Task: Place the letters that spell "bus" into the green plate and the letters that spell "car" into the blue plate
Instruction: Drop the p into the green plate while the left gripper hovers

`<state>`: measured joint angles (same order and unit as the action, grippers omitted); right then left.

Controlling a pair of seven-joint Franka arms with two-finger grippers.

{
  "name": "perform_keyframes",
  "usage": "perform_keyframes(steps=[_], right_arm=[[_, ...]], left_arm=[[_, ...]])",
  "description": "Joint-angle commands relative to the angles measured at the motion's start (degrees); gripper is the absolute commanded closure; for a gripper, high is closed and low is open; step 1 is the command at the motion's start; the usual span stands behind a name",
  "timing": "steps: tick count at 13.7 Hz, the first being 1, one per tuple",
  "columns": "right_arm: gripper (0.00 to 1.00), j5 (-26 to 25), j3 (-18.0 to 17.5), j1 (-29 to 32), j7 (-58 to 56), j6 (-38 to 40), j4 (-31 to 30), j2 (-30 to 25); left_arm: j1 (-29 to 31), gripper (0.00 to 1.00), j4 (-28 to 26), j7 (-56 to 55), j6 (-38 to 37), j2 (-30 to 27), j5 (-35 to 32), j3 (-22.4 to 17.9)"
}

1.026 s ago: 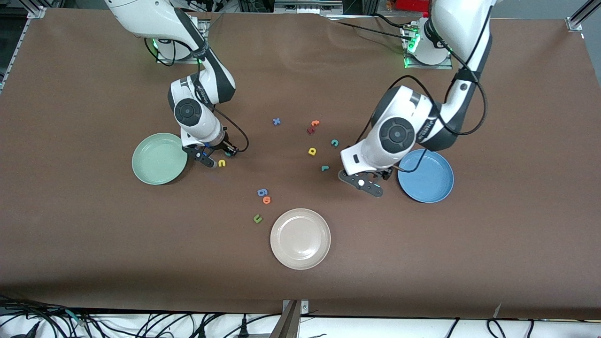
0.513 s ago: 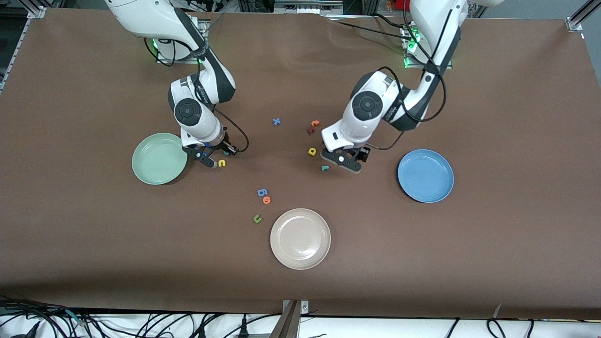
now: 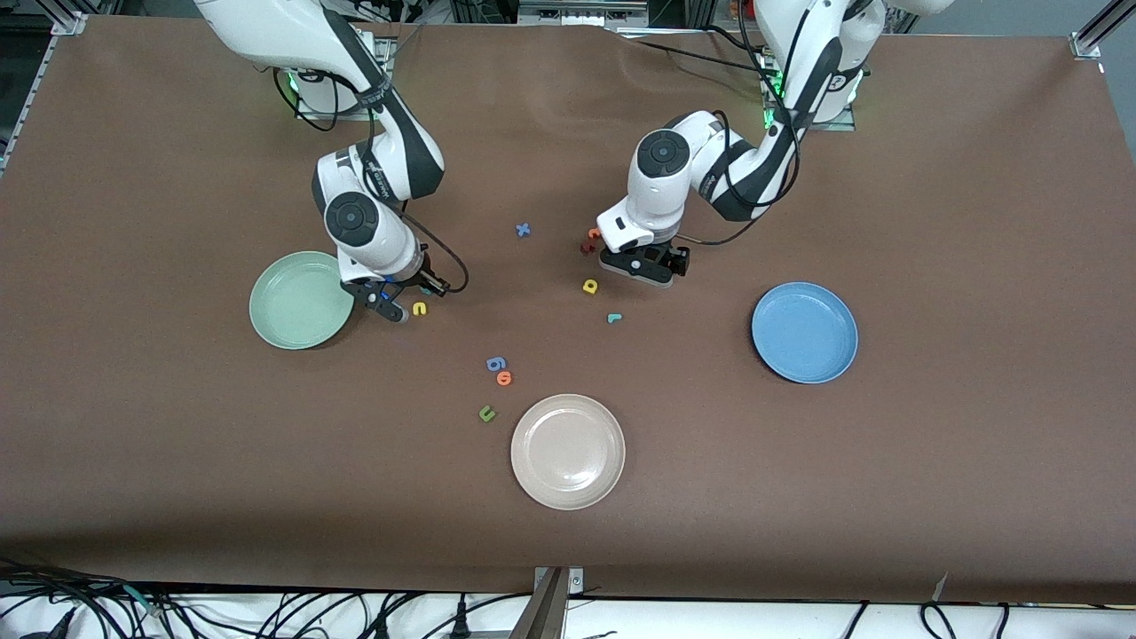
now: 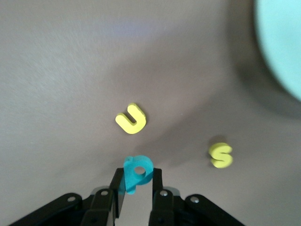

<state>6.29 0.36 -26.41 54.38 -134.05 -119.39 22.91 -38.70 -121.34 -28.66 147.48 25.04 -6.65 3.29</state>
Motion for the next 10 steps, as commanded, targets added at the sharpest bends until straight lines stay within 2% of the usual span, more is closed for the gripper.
perform_keyframes(steps=[1,3,5,8,10], right_arm=[[1.0,0.3,3.3,-0.1,-1.9,13.6,8.2,-1.6],[1.0,0.3,7.5,-0.1,-8.2,21.1,12.2,-1.6],[1.0,0.3,12.4,-0.1,-17.4,24.2,12.6,-2.5],[1.0,0.4,19.2,0.0,-30.4,25.2,10.9,-2.4],[1.0,0.7,22.4,0.7,-38.3,24.0,9.5,-1.3]], left_arm=[[-1.1,0.01,-1.9,-4.7,5.0,0.7,-1.8,-0.2],[-2.2,0.01,-3.2,-5.6,8.3,2.0,-1.8,-0.2],[-2.1,0.01,-4.3,-5.7,9.3,2.5,-1.8,-0.2],[-2.0,0.01,-4.6,-5.7,9.6,2.6,-1.8,-0.2],[-1.6,0.01,-4.3,-5.7,9.6,2.7,-1.8,-0.2]])
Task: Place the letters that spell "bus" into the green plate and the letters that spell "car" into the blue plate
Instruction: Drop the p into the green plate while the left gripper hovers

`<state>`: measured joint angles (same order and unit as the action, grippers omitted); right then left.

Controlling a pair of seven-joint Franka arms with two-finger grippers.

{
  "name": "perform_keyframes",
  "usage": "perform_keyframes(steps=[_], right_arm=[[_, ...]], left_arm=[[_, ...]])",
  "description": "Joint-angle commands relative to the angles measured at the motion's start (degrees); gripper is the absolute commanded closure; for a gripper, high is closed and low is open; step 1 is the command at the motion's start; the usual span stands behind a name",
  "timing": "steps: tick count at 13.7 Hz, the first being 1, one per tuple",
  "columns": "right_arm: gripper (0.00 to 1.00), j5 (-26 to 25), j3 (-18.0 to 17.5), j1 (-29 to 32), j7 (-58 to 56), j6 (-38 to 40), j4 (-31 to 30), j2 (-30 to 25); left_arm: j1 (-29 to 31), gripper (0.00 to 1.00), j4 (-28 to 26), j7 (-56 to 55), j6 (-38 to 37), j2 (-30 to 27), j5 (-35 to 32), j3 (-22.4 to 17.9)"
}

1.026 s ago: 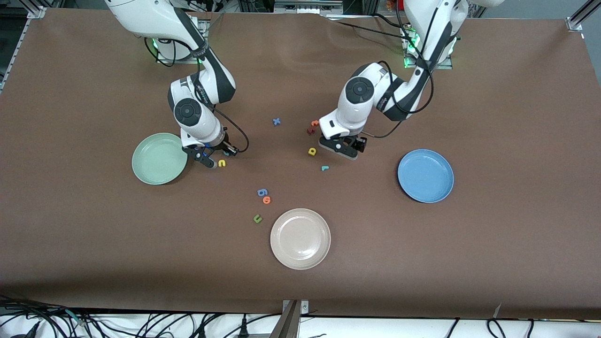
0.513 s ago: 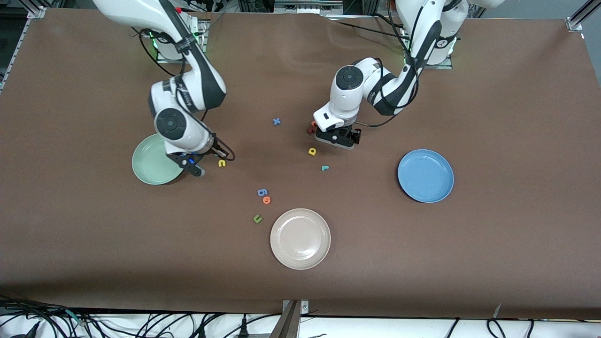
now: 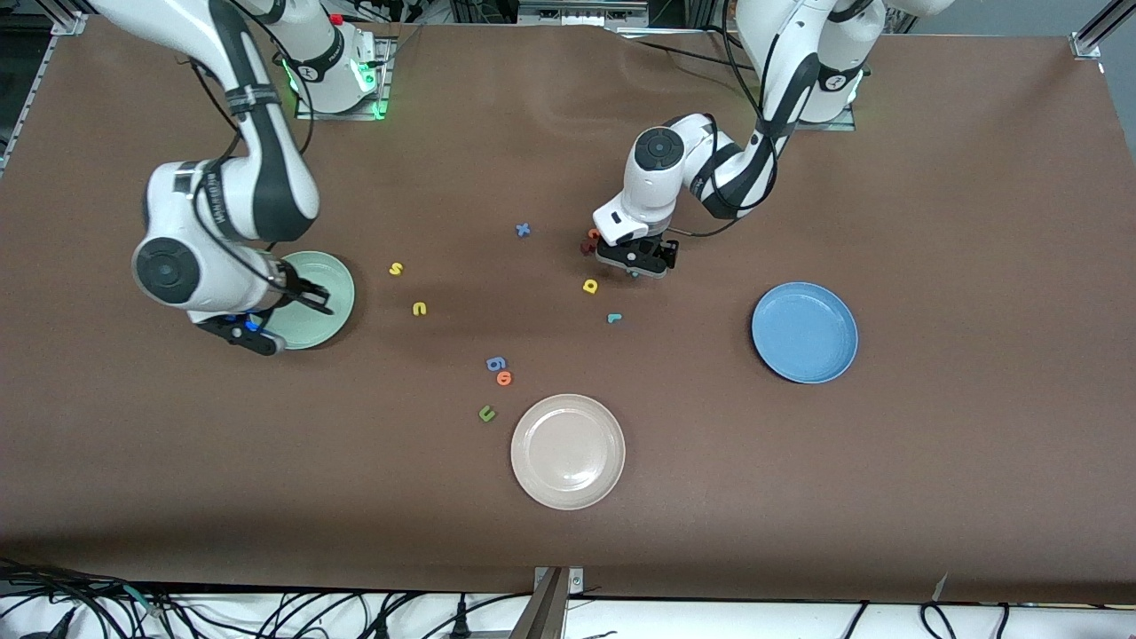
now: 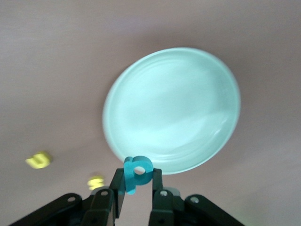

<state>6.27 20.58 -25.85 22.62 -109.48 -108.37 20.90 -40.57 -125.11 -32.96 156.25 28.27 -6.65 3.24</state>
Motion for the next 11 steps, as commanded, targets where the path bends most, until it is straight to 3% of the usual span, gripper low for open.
perform_keyframes(steps=[1,5,11], right_arm=[[1.0,0.8,2.4,1.4,-9.3,-1.6,-2.5,1.2],[1.0,0.8,2.5,3.1,-13.7,-8.9,-6.8,4.1],[1.0,1.0,2.5,5.4,-19.3,-12.4,-6.9,8.9]], left_arm=[[0.3,0.01,-0.3,-1.3,0.8,-0.2,-1.8,-0.2],[1.1,0.01,0.9,-1.3,0.8,1.0,-1.8,-0.2],[1.5,0.01,3.0,-1.2,0.7,2.9,-1.5,-0.2]])
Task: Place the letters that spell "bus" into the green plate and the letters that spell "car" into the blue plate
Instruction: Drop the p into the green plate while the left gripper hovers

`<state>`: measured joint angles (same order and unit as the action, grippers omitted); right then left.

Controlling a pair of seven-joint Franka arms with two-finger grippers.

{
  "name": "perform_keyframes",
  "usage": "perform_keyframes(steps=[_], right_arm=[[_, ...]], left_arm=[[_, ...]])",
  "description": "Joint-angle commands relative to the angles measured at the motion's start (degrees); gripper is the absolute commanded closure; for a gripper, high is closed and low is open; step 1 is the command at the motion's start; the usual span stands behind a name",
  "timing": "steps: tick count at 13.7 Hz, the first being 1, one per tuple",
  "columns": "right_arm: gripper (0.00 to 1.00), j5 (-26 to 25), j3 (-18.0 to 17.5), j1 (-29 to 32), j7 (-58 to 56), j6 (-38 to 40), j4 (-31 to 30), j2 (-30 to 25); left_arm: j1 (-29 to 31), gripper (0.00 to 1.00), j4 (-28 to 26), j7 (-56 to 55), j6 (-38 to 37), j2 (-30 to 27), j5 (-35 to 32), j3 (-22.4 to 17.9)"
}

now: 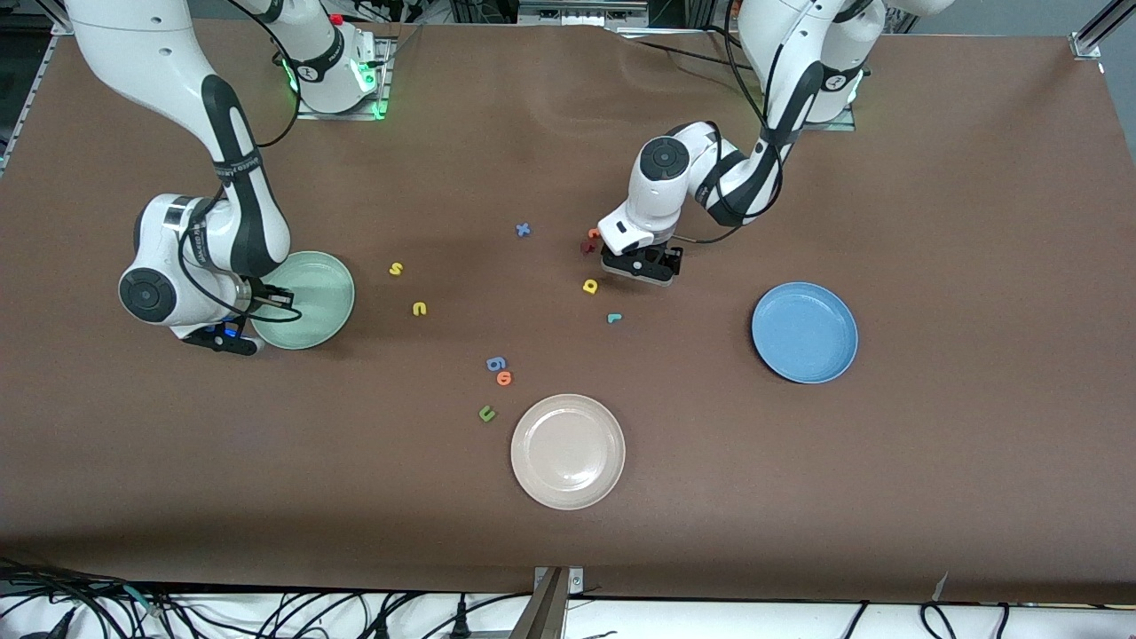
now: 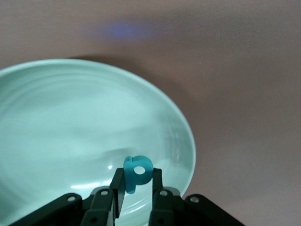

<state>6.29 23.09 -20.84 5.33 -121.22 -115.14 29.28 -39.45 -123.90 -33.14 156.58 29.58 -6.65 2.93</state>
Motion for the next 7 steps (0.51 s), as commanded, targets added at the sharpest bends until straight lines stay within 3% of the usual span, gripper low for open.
perform_keyframes(steps=[1,3,4,6,7], right_arm=[[1.0,1.1,-0.1,0.4,-2.0,-0.7,-0.1,0.5],[0.95,1.3,-0.1,0.4,-2.0,-0.7,-0.2,0.8],[0.75,1.3,-0.1,0.4,-2.0,-0.7,-0.2,0.9],[0.07,1.3,-0.1,0.4,-1.9,-0.4,-0.1,0.6],[0.01,1.3,-0.1,0.4,-1.9,0.2,0.2,0.1]], left_arm=[[0.2,0.02,1.8,-1.2,0.4,1.6,-1.3,0.2],[0.2,0.08,1.8,-1.1,0.4,1.7,-1.3,0.1],[0.2,0.09,1.8,-1.1,0.4,2.0,-1.3,0.2],[-0.1,0.1,1.7,-1.2,0.1,2.1,-1.3,0.2],[-0.1,0.11,1.7,-1.2,-0.2,2.1,-1.3,0.2]])
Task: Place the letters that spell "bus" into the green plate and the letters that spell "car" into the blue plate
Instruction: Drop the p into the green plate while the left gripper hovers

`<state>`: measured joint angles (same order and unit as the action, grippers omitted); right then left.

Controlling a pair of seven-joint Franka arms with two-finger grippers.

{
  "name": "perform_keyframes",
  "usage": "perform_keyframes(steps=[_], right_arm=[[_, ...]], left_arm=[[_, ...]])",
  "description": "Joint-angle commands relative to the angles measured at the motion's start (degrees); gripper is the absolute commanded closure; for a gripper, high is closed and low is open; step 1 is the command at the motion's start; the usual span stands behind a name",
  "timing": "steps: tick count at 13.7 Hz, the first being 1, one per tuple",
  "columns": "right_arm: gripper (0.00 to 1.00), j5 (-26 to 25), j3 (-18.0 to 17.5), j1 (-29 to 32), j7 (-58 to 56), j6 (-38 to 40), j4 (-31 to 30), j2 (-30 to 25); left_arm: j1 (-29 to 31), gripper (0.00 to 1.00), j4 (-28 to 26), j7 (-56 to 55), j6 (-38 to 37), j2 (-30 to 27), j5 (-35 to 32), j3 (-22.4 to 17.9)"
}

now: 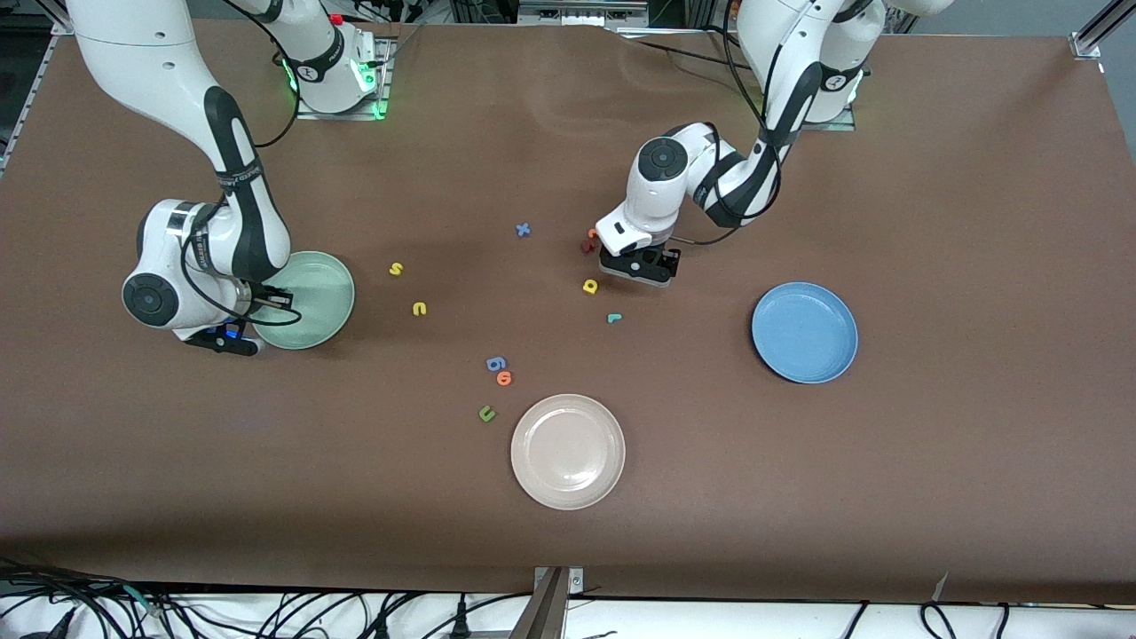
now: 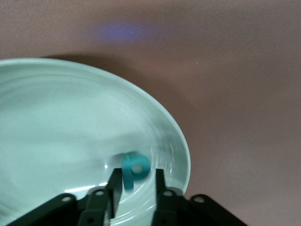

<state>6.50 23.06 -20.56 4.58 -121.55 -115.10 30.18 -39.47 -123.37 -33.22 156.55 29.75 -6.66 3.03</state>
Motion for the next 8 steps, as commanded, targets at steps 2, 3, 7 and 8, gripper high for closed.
perform_keyframes(steps=[2,3,7,8], right_arm=[[0.01,1.1,0.0,0.0,-0.4,3.0,1.0,-2.9],[0.01,1.1,-0.1,-0.1,-0.2,4.8,1.9,-4.3],[0.01,1.1,-0.6,-1.2,5.5,12.6,6.5,-8.8],[0.01,1.1,-1.5,-2.5,9.2,13.6,6.6,-9.9]], left_arm=[[-0.3,0.23,1.0,-1.1,-0.4,2.0,-1.2,0.2],[-0.3,0.27,1.0,-1.1,-0.8,2.0,-1.2,0.2],[-0.1,0.46,1.0,-1.1,-1.1,2.0,-1.2,0.2],[-0.1,0.47,1.0,-1.1,-1.1,2.0,-1.2,0.2]])
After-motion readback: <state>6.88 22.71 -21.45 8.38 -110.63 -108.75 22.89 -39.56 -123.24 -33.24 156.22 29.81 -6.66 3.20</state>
